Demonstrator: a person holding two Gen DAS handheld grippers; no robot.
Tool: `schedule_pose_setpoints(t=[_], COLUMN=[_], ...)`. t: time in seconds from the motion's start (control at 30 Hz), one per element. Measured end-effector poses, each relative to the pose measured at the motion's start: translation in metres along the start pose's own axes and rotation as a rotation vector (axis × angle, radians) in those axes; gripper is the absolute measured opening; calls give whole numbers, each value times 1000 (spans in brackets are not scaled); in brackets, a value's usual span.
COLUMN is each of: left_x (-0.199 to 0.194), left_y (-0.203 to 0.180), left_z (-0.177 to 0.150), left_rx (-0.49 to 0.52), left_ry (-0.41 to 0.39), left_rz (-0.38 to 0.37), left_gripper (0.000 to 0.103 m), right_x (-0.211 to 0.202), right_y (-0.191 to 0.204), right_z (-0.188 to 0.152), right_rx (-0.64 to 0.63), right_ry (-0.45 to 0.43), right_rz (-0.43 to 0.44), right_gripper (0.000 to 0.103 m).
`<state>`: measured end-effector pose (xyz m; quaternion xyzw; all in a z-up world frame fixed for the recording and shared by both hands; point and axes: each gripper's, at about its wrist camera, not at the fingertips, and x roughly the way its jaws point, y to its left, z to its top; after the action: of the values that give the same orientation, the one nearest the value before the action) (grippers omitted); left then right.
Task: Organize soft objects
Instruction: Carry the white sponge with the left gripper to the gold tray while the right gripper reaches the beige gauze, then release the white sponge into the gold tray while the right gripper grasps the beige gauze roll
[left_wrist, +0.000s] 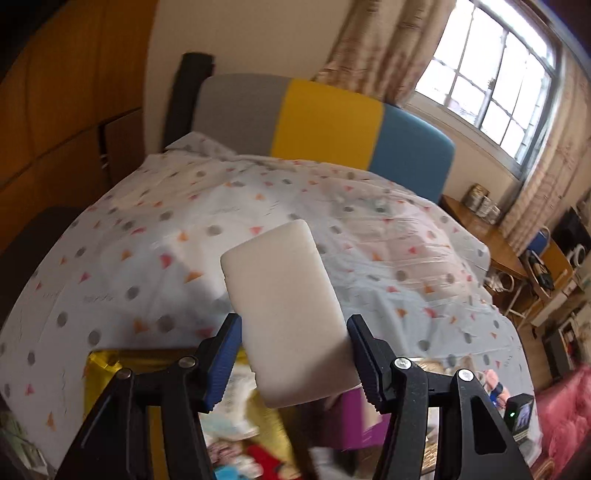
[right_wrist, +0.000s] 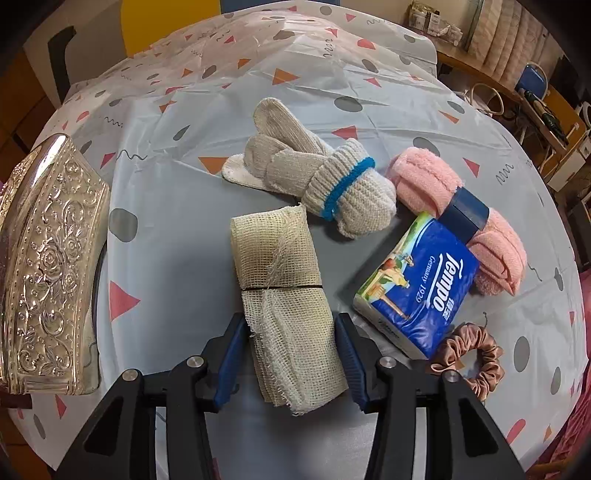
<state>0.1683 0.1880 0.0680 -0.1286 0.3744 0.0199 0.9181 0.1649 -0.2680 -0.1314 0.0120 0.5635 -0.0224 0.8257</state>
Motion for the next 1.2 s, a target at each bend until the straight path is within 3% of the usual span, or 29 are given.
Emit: schedule_pose_setpoints(t=[0.23, 0.37, 0.57, 0.8, 0.97, 1.2], left_x=[-3, 9, 40, 79, 84, 50], left_y=[100, 131, 130, 126, 136, 137], left_z=[-60, -90, -97, -97, -105, -115], left_rx=[-138, -188, -152, -139, -178, -230], left_ry=[60, 129, 187, 230, 223, 138], left_rz=[94, 123, 93, 87, 162, 365], left_gripper=[59, 59, 63, 81, 85, 86], right_x=[3, 7, 10, 9, 7, 8], right_y=[11, 19, 27, 28, 19, 20], right_z=[3, 5, 4, 4, 6, 5], right_rx=[-32, -48, -78, -85, -41, -40], right_ry=[-18, -34, -62, -70, -59, -82], right_rz=[-25, -39, -66, -72, -45, -54], right_gripper=[49, 49, 48, 48, 48, 48])
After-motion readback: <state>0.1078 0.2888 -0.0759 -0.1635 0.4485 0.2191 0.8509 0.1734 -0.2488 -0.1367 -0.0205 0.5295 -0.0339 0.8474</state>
